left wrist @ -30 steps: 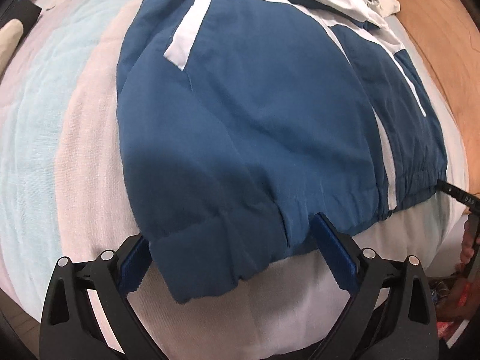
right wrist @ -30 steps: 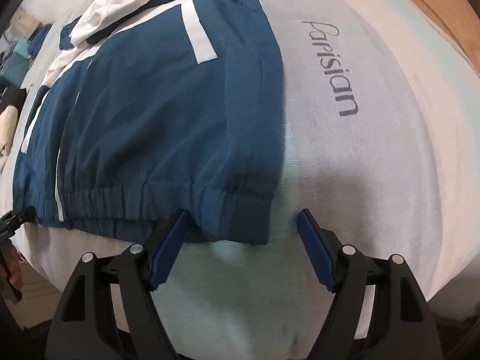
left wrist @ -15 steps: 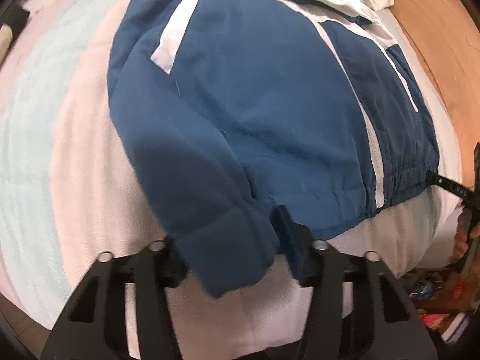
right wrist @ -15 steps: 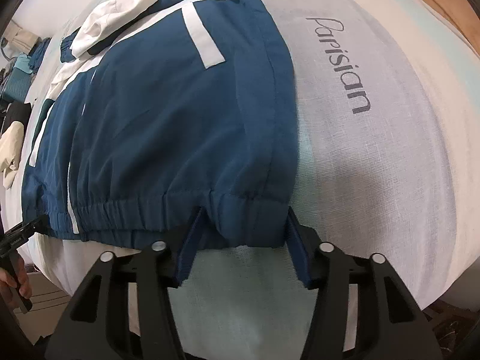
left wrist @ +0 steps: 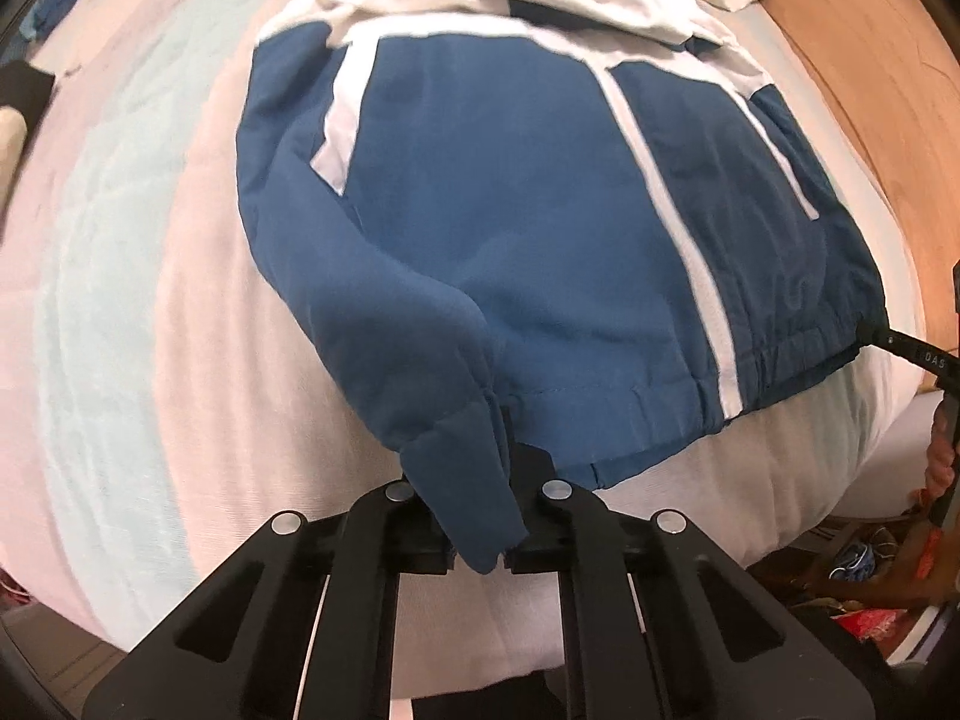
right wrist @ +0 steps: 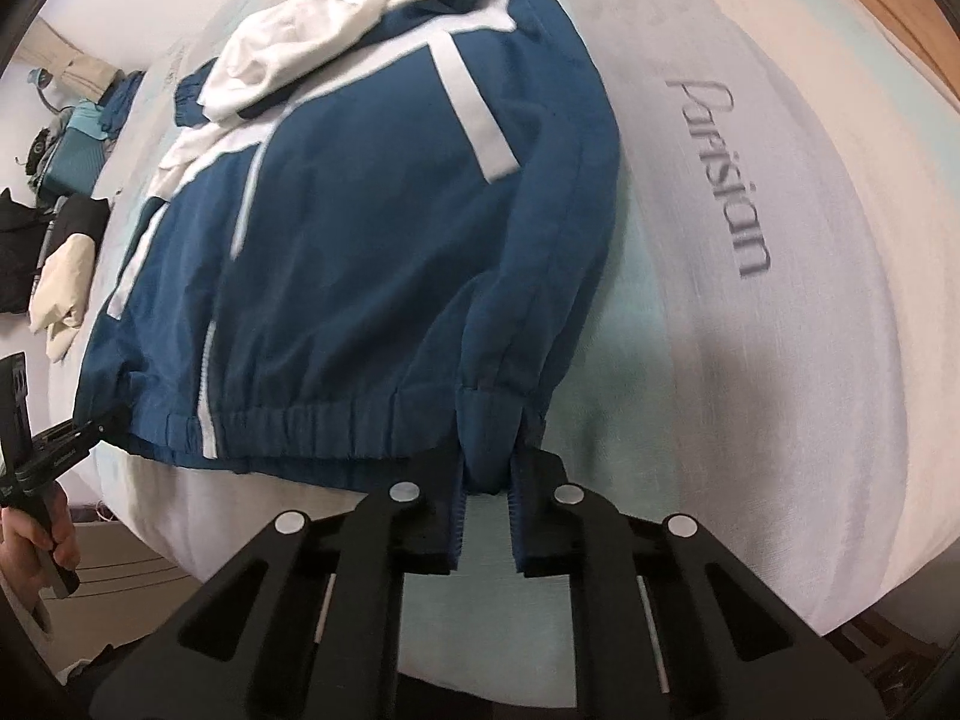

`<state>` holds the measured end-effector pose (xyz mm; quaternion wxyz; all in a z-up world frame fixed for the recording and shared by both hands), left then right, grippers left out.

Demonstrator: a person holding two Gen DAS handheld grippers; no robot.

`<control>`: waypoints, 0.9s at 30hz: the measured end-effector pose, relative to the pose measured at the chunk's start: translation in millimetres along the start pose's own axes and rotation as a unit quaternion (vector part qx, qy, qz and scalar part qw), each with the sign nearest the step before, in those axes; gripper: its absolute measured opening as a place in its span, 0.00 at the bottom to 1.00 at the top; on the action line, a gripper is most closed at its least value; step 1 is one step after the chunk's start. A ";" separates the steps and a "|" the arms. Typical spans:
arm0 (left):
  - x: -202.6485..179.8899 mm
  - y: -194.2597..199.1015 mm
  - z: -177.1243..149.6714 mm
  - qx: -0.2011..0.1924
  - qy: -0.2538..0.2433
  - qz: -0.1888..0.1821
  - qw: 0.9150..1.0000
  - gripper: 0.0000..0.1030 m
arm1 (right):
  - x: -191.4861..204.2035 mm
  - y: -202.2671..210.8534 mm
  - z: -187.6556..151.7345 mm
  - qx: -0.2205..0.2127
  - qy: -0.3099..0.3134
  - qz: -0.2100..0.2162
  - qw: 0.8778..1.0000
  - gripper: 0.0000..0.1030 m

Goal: Fold large clothes
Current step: 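Lift the navy hem with both tools and fold it over toward the hood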

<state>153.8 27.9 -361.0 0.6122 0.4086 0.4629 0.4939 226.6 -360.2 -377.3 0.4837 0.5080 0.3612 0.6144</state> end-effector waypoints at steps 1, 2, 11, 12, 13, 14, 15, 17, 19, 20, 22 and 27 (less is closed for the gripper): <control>-3.7 7.7 5.2 0.003 -0.008 0.008 1.000 0.08 | 3.5 6.5 4.6 -0.003 0.000 0.006 1.000 0.10; -6.5 13.3 10.0 0.003 -0.014 0.013 1.000 0.08 | 5.7 11.8 9.2 -0.006 0.001 0.010 1.000 0.09; -9.3 83.7 74.5 -0.011 -0.031 0.042 0.999 0.07 | 26.3 68.8 76.7 -0.026 -0.001 0.091 0.996 0.08; -8.5 90.1 83.3 -0.012 -0.023 0.043 0.999 0.07 | 27.9 72.8 84.2 -0.028 0.003 0.097 0.995 0.08; -5.9 95.9 91.7 -0.014 -0.018 0.045 0.999 0.07 | 31.7 75.6 93.1 -0.030 0.003 0.108 0.994 0.08; -3.6 102.0 104.2 -0.019 -0.017 0.051 0.998 0.07 | 33.8 78.9 105.6 -0.029 0.005 0.117 0.993 0.08; -2.4 104.9 110.1 -0.022 -0.018 0.055 0.998 0.07 | 36.0 80.8 114.9 -0.029 0.011 0.121 0.992 0.07; 0.2 110.8 130.3 -0.030 -0.020 0.063 0.997 0.07 | 42.8 81.0 133.1 -0.031 0.021 0.127 0.991 0.07; 4.4 112.8 151.3 -0.037 -0.017 0.065 0.997 0.07 | 46.6 82.0 156.1 -0.029 0.027 0.142 0.989 0.07; 8.6 113.5 162.9 -0.039 -0.011 0.063 0.997 0.07 | 49.0 81.9 170.9 -0.030 0.032 0.148 0.988 0.07; 15.9 107.4 183.4 -0.036 -0.003 0.065 0.997 0.07 | 51.2 81.9 191.9 -0.031 0.039 0.153 0.987 0.07; 32.2 82.4 258.0 -0.022 -0.015 0.064 0.998 0.06 | 63.3 70.7 261.9 -0.038 0.059 0.146 0.987 0.07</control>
Point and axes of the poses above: each gripper's, at about its wrist camera, not at the fingertips, and y roughly against the way its jaws point, x to its left, z to its top, the point moved 7 cm from there along -y, roughly the way its jaws point, and after that the axes turned 2 degrees about -y, right-handed, at the moved point
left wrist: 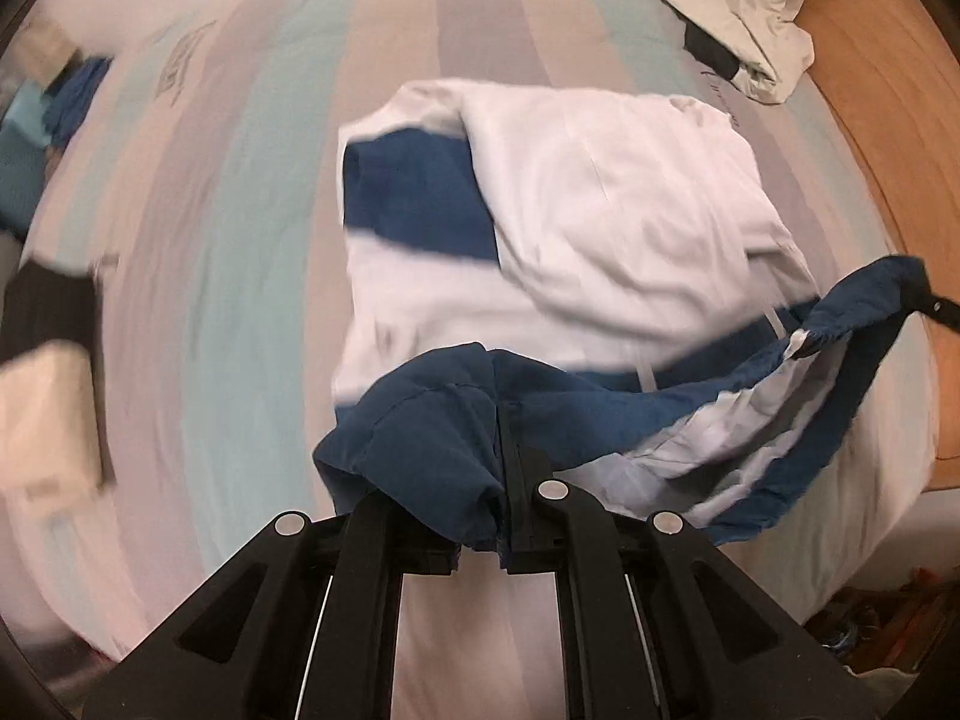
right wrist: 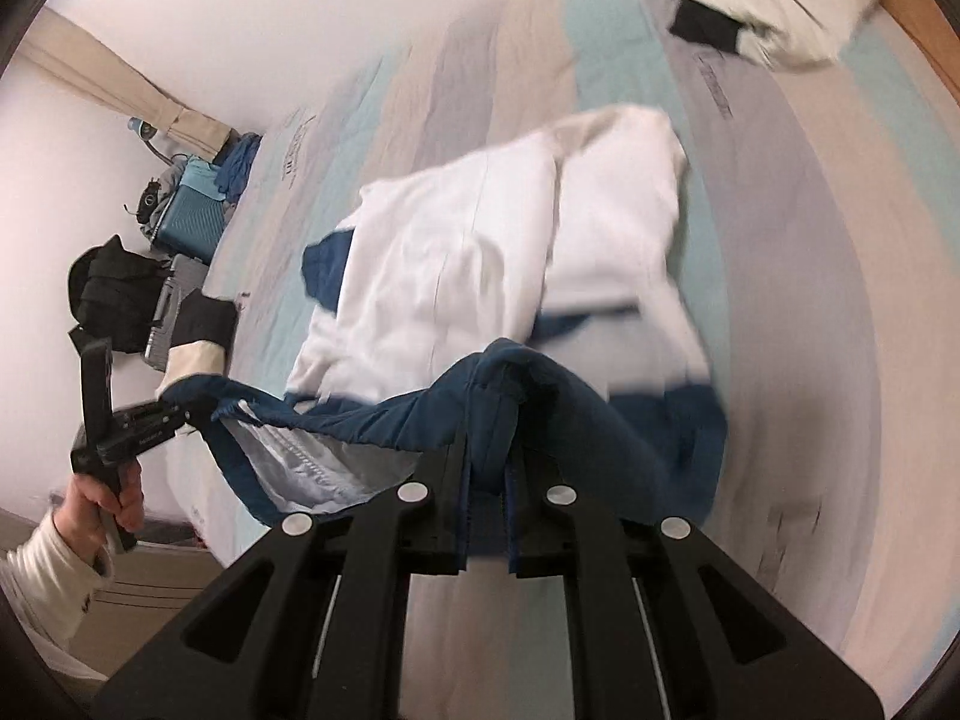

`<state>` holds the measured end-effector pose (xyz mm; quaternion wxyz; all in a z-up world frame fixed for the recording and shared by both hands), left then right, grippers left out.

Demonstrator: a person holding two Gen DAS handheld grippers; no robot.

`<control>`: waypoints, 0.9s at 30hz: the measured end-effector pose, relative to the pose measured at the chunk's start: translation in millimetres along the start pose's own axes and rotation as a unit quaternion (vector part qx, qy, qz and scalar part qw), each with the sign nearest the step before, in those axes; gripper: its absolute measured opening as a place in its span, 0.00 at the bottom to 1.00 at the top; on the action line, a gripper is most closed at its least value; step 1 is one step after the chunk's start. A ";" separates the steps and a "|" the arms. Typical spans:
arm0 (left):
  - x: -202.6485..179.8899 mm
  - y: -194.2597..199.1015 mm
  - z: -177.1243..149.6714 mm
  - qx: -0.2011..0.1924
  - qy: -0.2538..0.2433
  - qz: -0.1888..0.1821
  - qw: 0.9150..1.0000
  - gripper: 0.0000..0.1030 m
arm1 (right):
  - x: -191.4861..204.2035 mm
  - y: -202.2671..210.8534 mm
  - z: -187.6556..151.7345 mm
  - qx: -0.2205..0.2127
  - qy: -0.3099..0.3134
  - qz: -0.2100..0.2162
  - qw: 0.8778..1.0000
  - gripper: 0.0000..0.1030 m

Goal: Fold large clothes
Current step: 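Lift the navy hem with both tools and fold it over toward the hood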

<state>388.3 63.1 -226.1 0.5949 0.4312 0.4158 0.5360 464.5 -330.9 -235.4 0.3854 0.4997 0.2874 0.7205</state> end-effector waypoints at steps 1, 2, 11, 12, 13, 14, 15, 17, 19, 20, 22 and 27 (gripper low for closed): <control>3.8 -6.0 16.4 0.000 -0.002 -0.001 1.000 0.06 | -0.8 -3.7 13.5 -0.001 -0.003 0.001 1.000 0.07; 8.2 -10.0 29.3 0.000 -0.005 -0.002 1.000 0.06 | -2.1 -9.4 31.2 -0.003 -0.005 0.000 1.000 0.07; 42.1 -56.2 151.8 0.010 -0.013 -0.018 1.000 0.06 | -12.6 -51.2 133.8 -0.014 -0.031 -0.008 0.999 0.07; 43.9 -60.4 162.2 0.009 -0.017 -0.015 1.000 0.06 | -15.3 -58.5 146.9 -0.014 -0.030 -0.015 0.999 0.07; 46.4 -67.3 175.7 0.009 -0.021 -0.012 1.000 0.06 | -17.3 -63.2 155.0 -0.014 -0.031 -0.019 0.999 0.07; 48.1 -73.1 185.0 0.010 -0.020 -0.013 1.000 0.06 | -20.1 -69.1 165.4 -0.014 -0.031 -0.024 0.999 0.07; 49.6 -79.4 194.7 0.013 -0.019 -0.016 1.000 0.06 | -23.7 -74.7 174.5 -0.013 -0.034 -0.027 0.999 0.07; 55.1 -93.6 215.9 0.013 -0.017 -0.016 1.000 0.06 | -32.3 -86.3 189.9 -0.010 -0.038 -0.033 0.999 0.07; 57.9 -108.2 235.2 0.011 -0.025 -0.009 1.000 0.07 | -42.4 -102.7 206.3 -0.004 -0.043 -0.046 0.998 0.07; 58.6 -115.2 242.6 0.012 -0.029 -0.004 1.000 0.07 | -46.8 -110.0 212.4 -0.003 -0.047 -0.048 0.998 0.07; 59.7 -130.6 255.2 0.013 -0.030 0.003 0.999 0.07 | -52.8 -126.5 225.9 0.001 -0.045 -0.060 0.997 0.07; 65.8 -170.9 266.9 0.021 -0.029 0.022 0.999 0.06 | -65.4 -164.0 250.2 0.012 -0.037 -0.084 0.996 0.07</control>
Point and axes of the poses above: each gripper's, at about its wrist camera, not at the fingertips, and y roughly against the way its jaws point, x to its left, z to its top, the point moved 7 cm from there along -y, roughly the way its jaws point, and after that the axes turned 2 degrees about -y, right-handed, at the moved point
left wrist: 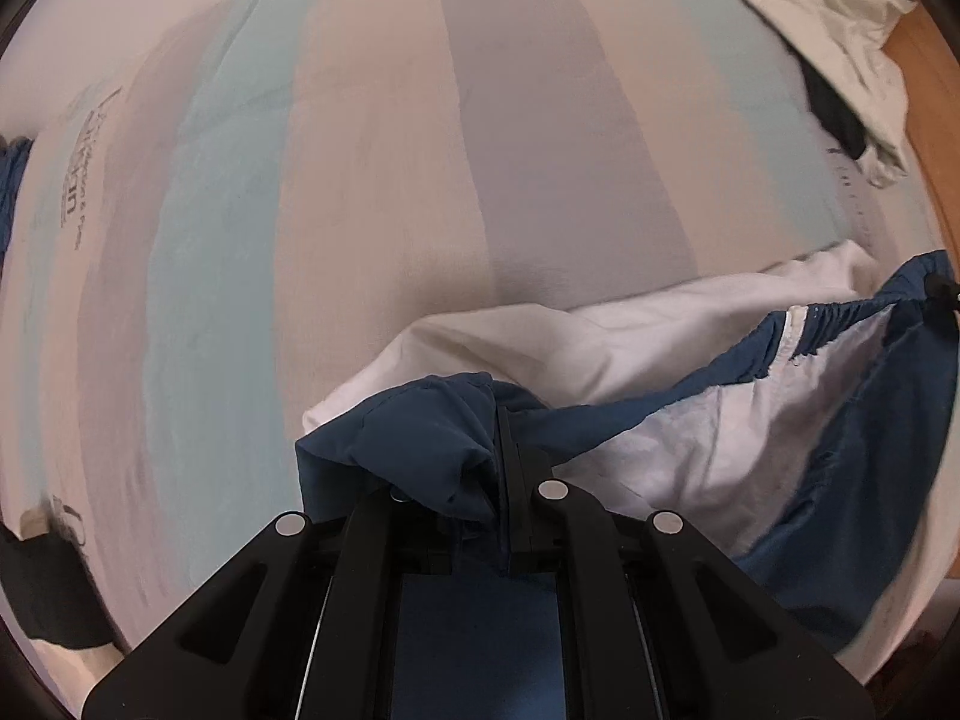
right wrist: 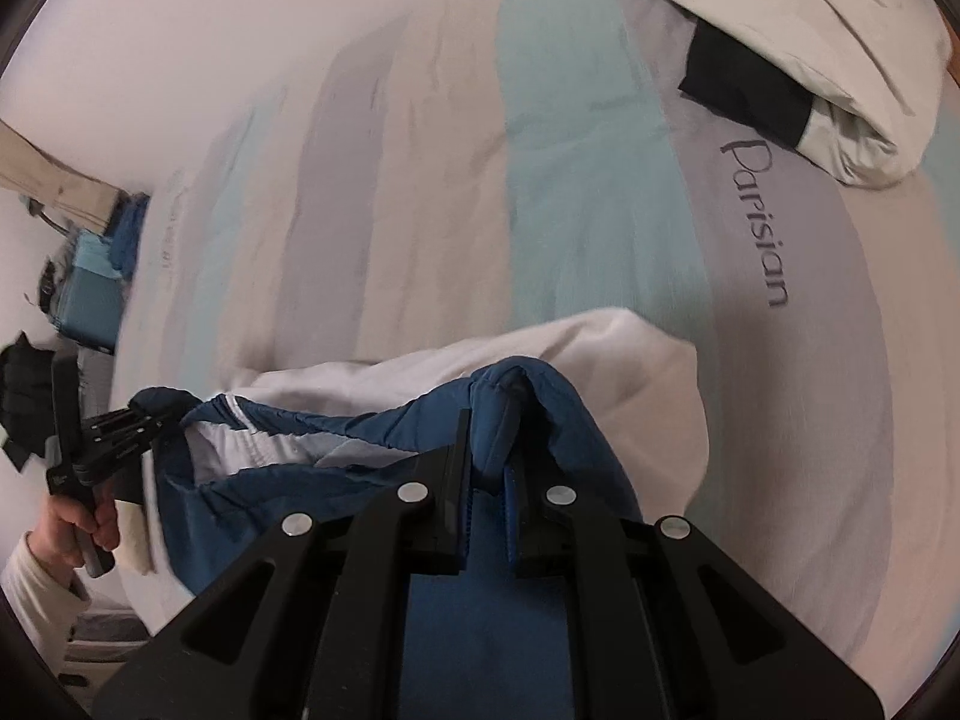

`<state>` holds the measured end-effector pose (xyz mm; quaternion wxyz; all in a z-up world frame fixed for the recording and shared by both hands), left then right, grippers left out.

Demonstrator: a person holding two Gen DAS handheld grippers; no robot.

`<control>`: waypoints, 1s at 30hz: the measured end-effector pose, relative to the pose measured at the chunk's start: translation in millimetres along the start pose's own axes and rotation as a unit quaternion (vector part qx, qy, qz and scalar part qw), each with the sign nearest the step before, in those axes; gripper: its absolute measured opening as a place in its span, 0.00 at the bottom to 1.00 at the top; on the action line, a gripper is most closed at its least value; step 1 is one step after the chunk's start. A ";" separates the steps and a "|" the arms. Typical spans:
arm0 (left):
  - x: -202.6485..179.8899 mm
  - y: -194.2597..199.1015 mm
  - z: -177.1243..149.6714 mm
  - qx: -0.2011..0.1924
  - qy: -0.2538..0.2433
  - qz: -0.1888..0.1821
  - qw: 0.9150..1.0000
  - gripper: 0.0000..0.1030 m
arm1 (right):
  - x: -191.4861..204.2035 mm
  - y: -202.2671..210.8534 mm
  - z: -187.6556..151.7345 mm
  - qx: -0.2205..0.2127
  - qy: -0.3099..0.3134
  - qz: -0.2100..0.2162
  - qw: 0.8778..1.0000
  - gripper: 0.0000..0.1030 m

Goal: Fold large clothes
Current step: 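Lift the navy hem with both tools and fold it over toward the hood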

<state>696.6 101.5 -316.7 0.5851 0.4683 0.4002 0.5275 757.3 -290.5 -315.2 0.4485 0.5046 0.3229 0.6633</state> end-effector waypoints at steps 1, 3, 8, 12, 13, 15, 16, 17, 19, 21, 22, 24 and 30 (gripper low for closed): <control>1.4 -8.7 2.6 0.000 0.003 0.001 1.000 0.06 | -1.3 -7.8 2.6 0.003 0.003 -0.006 1.000 0.07; 0.6 -25.9 6.1 0.001 0.014 -0.014 1.000 0.07 | -4.8 -24.5 4.9 0.012 0.010 -0.021 1.000 0.07; -0.1 -23.9 9.9 -0.048 0.036 -0.053 0.997 0.55 | -3.6 -38.6 7.0 0.001 0.037 -0.036 0.999 0.45; -0.3 -4.9 8.3 -0.087 0.039 -0.044 0.994 0.83 | 10.8 -24.8 6.7 -0.039 0.078 -0.029 0.996 0.68; -2.9 3.3 8.7 -0.101 0.031 -0.033 0.994 0.86 | 15.9 -19.3 8.5 -0.051 0.089 -0.026 0.994 0.69; -9.1 19.7 10.9 -0.129 0.020 -0.022 0.991 0.93 | 25.5 -11.7 14.3 -0.067 0.109 -0.020 0.992 0.69; -9.2 24.7 13.4 -0.139 0.017 -0.013 0.990 0.94 | 29.8 -8.5 16.6 -0.074 0.119 -0.026 0.990 0.70; -9.7 30.4 14.7 -0.150 0.015 -0.005 0.989 0.94 | 32.7 -6.8 18.2 -0.077 0.126 -0.031 0.989 0.70; -10.2 44.7 19.2 -0.176 0.015 0.013 0.984 0.94 | 41.9 -4.2 18.8 -0.078 0.145 -0.034 0.986 0.70; -8.5 48.3 22.8 -0.175 0.020 0.009 0.984 0.94 | 51.2 -2.9 17.0 -0.076 0.161 -0.039 0.983 0.70; -7.3 49.2 24.5 -0.174 0.023 0.006 0.984 0.94 | 54.9 -2.7 15.1 -0.075 0.166 -0.034 0.983 0.70; -12.1 49.6 23.4 -0.171 0.018 -0.014 0.985 0.94 | 61.9 -4.1 10.4 -0.067 0.185 -0.032 0.980 0.70; -42.5 26.2 12.3 -0.115 -0.049 -0.056 0.991 0.94 | 76.4 -27.3 -19.0 -0.018 0.281 -0.053 0.958 0.70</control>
Point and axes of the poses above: each gripper's, at about its wrist camera, not at the fingertips, and y roughly against the way its jaws point, x to its left, z to its top, the point moved 7 cm from there along -y, roughly the way its jaws point, and after that the axes turned 2 degrees about -y, right-handed, at the moved point
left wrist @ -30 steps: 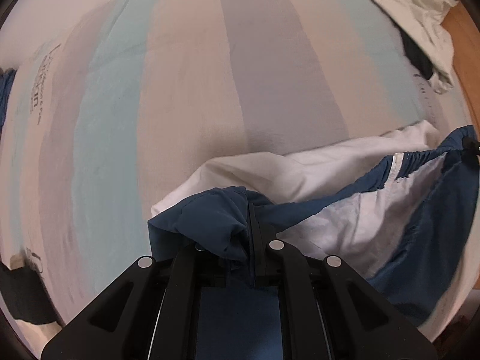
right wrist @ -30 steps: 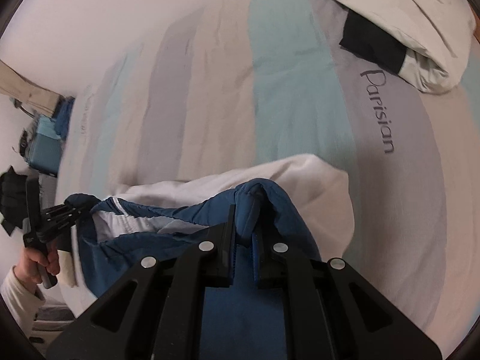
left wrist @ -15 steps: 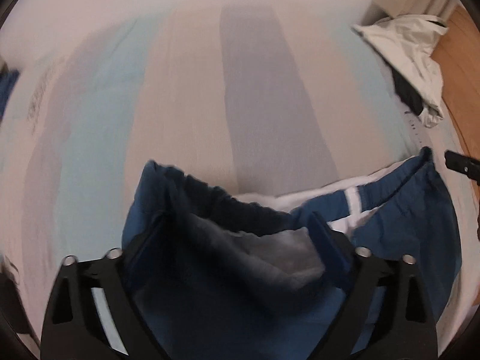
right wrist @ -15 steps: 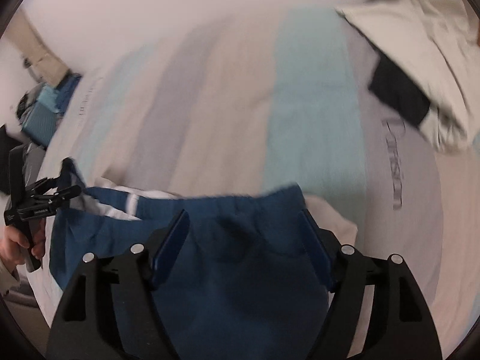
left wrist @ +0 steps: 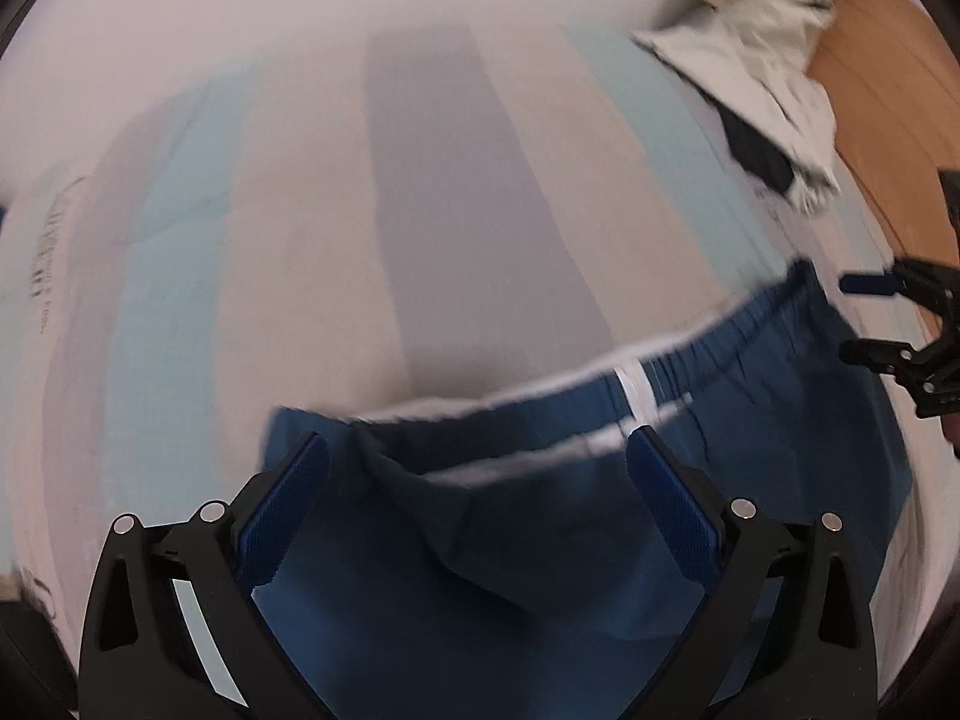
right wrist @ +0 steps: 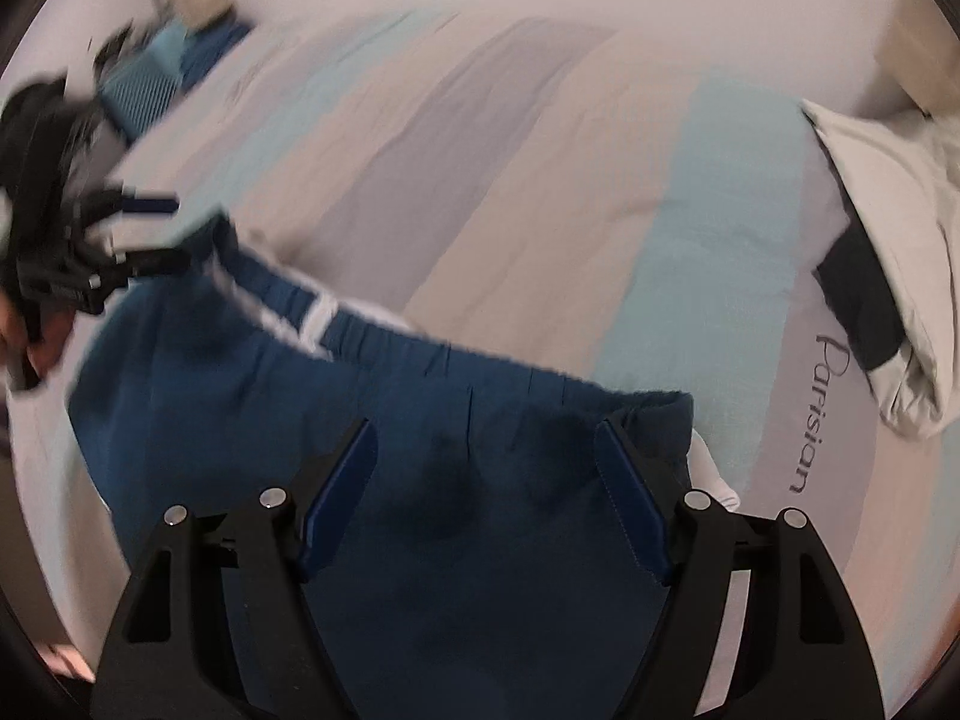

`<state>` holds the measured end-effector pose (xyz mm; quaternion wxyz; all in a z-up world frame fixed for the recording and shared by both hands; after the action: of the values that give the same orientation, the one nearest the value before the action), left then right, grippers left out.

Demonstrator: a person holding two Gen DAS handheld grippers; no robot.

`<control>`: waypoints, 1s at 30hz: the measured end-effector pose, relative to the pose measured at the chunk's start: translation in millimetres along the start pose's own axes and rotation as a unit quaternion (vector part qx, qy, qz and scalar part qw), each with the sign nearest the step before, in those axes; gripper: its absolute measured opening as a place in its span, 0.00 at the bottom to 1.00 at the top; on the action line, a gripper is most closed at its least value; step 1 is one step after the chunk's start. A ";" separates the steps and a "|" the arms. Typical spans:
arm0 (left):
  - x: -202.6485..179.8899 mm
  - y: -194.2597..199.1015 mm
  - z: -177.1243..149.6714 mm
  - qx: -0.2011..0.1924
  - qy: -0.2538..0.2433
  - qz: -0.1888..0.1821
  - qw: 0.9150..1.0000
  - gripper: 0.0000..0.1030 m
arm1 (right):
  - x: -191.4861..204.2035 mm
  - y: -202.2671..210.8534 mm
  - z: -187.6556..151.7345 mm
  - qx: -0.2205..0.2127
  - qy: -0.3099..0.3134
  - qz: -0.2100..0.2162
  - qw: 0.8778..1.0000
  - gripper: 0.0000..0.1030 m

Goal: Fold large clothes
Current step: 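Lift the navy hem with both tools and fold it over toward the hood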

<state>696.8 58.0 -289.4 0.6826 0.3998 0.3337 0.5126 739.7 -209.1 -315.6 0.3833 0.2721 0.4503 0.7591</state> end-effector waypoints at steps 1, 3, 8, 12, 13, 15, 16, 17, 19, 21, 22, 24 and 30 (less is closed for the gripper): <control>-2.6 -3.6 -1.9 0.005 -0.005 -0.001 1.000 0.94 | 2.3 -4.4 -3.2 0.007 0.012 -0.004 1.000 0.70; -6.2 -10.3 -7.8 0.016 -0.012 -0.004 1.000 0.94 | 1.6 -14.9 -9.9 0.019 0.026 -0.022 0.999 0.70; -9.5 -38.8 -25.5 0.053 -0.014 0.013 0.998 0.94 | -7.3 -44.3 -21.1 0.050 0.009 -0.038 0.998 0.70; -2.5 -59.9 -28.3 0.071 0.008 0.020 0.997 0.66 | -16.4 -56.5 -18.9 0.054 -0.037 -0.018 0.998 0.38; -0.8 -63.2 -28.5 0.075 0.012 0.019 0.997 0.59 | -18.0 -58.9 -17.6 0.054 -0.051 -0.007 0.997 0.30; 0.7 -67.0 -26.7 0.076 0.018 0.014 0.997 0.48 | -18.1 -63.2 -14.8 0.055 -0.058 0.001 0.997 0.21; 0.6 -68.4 -24.2 0.075 0.020 0.014 0.997 0.45 | -17.0 -63.1 -12.0 0.051 -0.056 0.001 0.997 0.16; 2.1 -68.2 -21.3 0.072 0.021 0.016 0.997 0.43 | -16.7 -62.2 -9.8 0.047 -0.056 0.000 0.997 0.12; 2.7 -65.5 -13.4 0.063 0.026 0.017 0.998 0.34 | -18.3 -57.7 0.0 0.031 -0.059 -0.002 0.998 0.10; 9.0 -63.3 -7.3 0.052 0.033 0.022 0.998 0.33 | -20.3 -55.1 5.7 0.020 -0.066 0.000 0.998 0.10; 15.0 -65.5 -3.7 0.052 0.043 0.025 0.997 0.33 | -23.3 -56.7 8.4 0.020 -0.072 -0.001 0.997 0.10; 23.7 -70.6 -1.1 0.054 0.065 0.021 0.996 0.33 | -27.4 -62.8 9.8 0.025 -0.079 -0.001 0.997 0.10; 30.4 -89.5 -3.6 0.069 0.061 0.061 0.994 0.34 | -27.4 -82.1 6.6 0.039 -0.079 -0.012 0.996 0.10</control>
<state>740.1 74.3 -372.0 0.5990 0.4336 0.3840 0.5528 787.7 -204.0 -387.8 0.4155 0.3403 0.4508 0.7129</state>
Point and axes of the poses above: each gripper's, at about its wrist camera, not at the fingertips, and y roughly against the way its jaws point, x to its left, z to its top, the point moved 7 cm from there along -y, roughly the way its jaws point, and after that the axes turned 2 degrees about -y, right-handed, at the moved point
